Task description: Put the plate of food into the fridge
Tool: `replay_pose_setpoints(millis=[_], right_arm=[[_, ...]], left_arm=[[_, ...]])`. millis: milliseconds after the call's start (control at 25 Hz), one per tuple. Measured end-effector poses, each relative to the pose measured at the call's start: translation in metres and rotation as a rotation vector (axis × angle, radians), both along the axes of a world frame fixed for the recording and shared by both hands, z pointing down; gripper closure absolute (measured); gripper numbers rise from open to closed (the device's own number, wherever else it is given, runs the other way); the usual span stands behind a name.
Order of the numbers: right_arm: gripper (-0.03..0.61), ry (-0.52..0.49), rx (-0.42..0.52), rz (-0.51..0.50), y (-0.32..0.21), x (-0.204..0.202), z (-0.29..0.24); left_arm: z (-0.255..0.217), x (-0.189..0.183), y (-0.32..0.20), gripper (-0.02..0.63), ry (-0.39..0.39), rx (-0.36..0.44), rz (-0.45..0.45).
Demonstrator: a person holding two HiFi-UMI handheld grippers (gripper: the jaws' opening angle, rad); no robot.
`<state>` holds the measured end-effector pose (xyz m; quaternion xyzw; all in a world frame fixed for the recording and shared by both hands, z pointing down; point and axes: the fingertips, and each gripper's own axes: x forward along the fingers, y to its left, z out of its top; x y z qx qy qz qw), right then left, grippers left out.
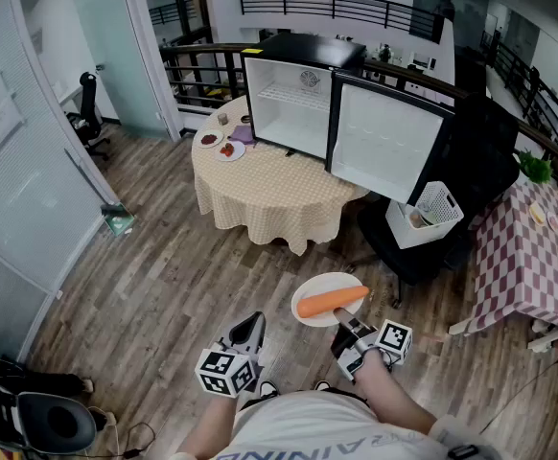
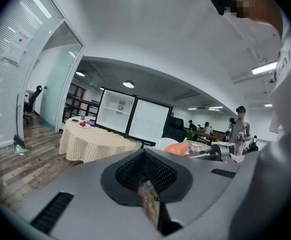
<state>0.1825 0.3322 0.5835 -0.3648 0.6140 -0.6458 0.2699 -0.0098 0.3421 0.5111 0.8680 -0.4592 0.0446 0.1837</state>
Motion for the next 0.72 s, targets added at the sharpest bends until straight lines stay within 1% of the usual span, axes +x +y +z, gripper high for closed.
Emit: replay_pose_setpoints(millis=[320, 720], right_arm=[[0.541, 0.004, 0.010, -0.006, 0.001, -0.003, 0.000], [0.541, 0.003, -0.001, -0.011, 0.000, -0.021, 0.000]], left_arm=[[0.002, -0.005, 0.001, 0.604, 0.016, -0.008, -0.011], [0.010, -0.017, 0.003, 0.604, 0.026, -0.035, -0.012]])
